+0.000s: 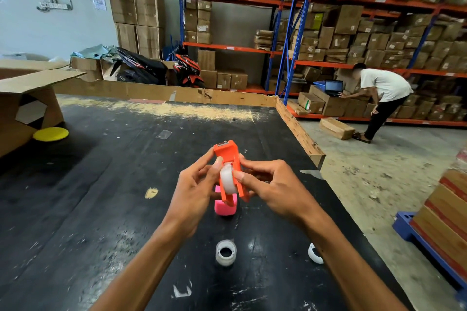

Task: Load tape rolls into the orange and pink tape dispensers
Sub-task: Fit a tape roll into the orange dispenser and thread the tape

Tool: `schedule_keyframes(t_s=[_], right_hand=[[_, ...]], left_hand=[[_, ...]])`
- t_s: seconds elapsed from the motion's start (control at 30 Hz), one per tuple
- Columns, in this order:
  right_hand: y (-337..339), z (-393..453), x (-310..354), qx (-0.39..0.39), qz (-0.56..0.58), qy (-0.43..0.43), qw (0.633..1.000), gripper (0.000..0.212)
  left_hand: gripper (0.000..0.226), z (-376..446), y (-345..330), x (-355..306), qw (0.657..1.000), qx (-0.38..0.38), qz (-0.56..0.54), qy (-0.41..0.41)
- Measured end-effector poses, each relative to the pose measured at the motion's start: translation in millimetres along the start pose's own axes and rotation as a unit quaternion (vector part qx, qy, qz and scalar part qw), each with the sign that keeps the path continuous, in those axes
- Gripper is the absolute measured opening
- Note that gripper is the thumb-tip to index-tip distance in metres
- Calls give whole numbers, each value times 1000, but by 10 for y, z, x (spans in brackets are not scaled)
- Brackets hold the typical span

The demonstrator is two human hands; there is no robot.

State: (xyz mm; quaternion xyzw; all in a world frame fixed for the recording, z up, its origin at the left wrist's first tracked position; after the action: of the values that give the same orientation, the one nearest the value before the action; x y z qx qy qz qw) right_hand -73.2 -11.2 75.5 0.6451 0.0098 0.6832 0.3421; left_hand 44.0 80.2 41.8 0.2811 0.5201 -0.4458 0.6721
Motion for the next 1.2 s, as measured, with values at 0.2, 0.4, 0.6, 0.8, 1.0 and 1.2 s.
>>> schedule_keyframes(t_s=[0.2, 0.4, 0.6, 0.8, 1.0, 1.2], right_hand=[[-46, -10, -18, 8, -5, 13, 1000, 27], [-149, -14, -40, -42, 30, 12, 999, 42], [-211, -59, -108, -40, 16, -3, 999, 41], [-81, -97, -247, -59, 41, -19, 997, 24], [151, -114, -223, -54, -29, -24, 998, 18], [202, -41, -193, 45, -74, -70, 994, 19]], left_hand=[[32, -19, 15, -20, 1000, 7, -16, 9], [39, 10, -14, 40, 998, -26, -45, 36], [40, -2, -19, 131, 997, -35, -39, 61], [48, 1, -114, 247, 994, -14, -32, 100], [48, -34, -172, 203, 998, 16, 17, 58], [54, -70, -252, 154, 998, 48, 36, 20]])
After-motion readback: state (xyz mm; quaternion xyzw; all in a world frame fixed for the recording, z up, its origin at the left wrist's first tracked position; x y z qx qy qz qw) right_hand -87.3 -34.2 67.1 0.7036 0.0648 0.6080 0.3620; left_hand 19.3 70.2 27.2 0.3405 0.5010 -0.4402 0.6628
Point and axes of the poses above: each hand's wrist, its own z-axis towards the middle knuckle, its own y-axis out of the back of the hand, x = y × z, the point moved 5 cm from there along z, towards the middle knuckle, and after that the axes turned 10 degrees about x, right-handed, at the moved point
